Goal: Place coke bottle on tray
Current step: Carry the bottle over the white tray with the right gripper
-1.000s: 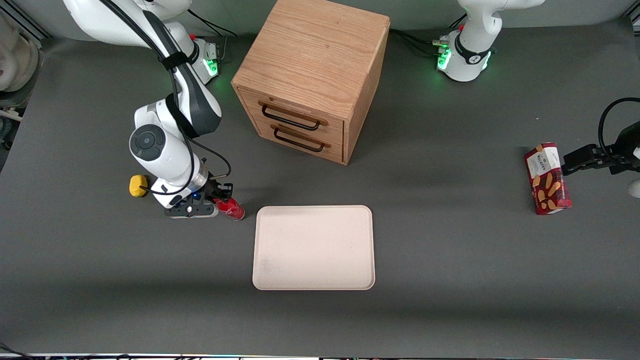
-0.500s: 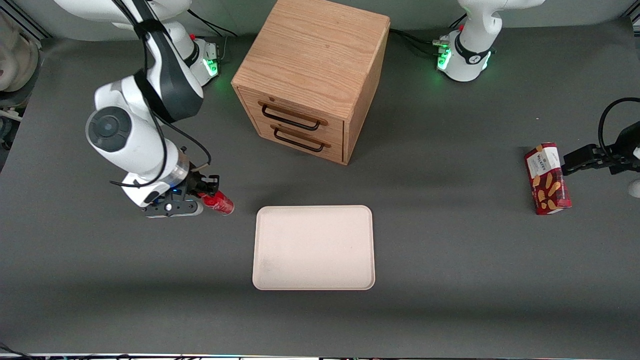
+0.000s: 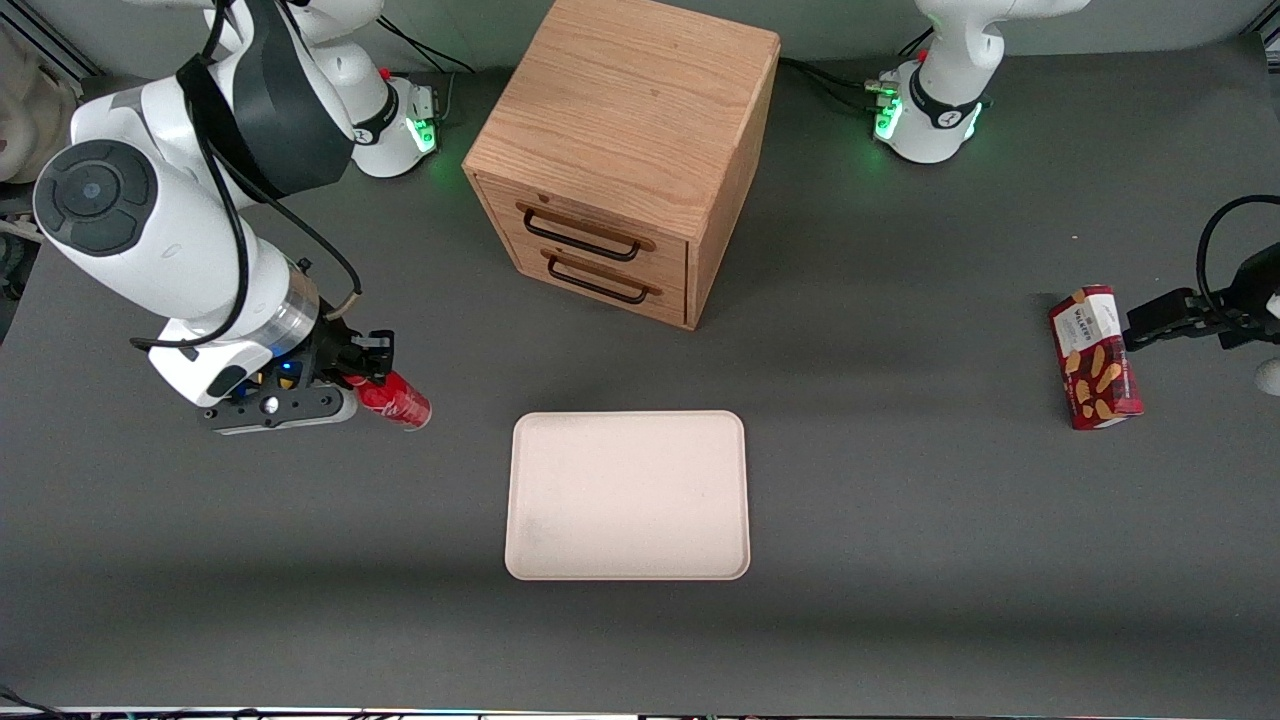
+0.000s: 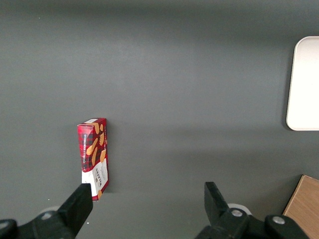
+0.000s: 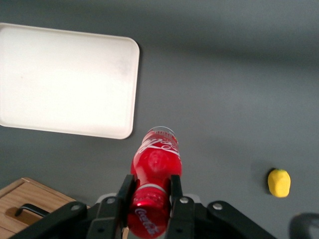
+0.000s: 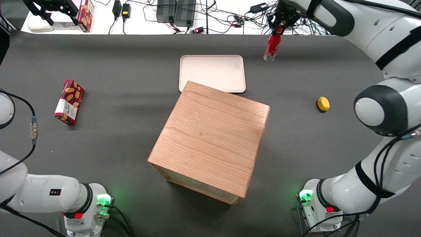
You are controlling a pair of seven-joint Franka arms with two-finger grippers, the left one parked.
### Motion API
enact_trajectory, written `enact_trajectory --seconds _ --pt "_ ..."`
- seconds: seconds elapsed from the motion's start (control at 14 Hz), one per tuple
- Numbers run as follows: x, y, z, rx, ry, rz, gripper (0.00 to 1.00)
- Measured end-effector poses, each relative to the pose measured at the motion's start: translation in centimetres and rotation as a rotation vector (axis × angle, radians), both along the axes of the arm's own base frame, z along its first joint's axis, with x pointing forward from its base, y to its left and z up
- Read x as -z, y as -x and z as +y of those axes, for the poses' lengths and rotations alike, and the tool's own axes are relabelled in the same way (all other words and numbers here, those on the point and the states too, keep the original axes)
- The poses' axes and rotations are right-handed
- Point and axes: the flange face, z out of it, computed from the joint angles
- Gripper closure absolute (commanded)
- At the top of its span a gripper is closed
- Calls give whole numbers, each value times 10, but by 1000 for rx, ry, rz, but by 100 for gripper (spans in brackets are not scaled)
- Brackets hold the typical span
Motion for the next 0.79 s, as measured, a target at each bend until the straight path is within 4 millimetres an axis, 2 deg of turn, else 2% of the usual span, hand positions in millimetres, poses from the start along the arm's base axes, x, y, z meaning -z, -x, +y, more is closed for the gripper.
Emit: enact_trajectory --seconds 0.14,0.5,0.79 --pt "6 -15 12 -11 -6 -16 100" --pt "33 -53 27 -16 -38 -86 100" --pt "73 -75 48 -34 -85 -161 100"
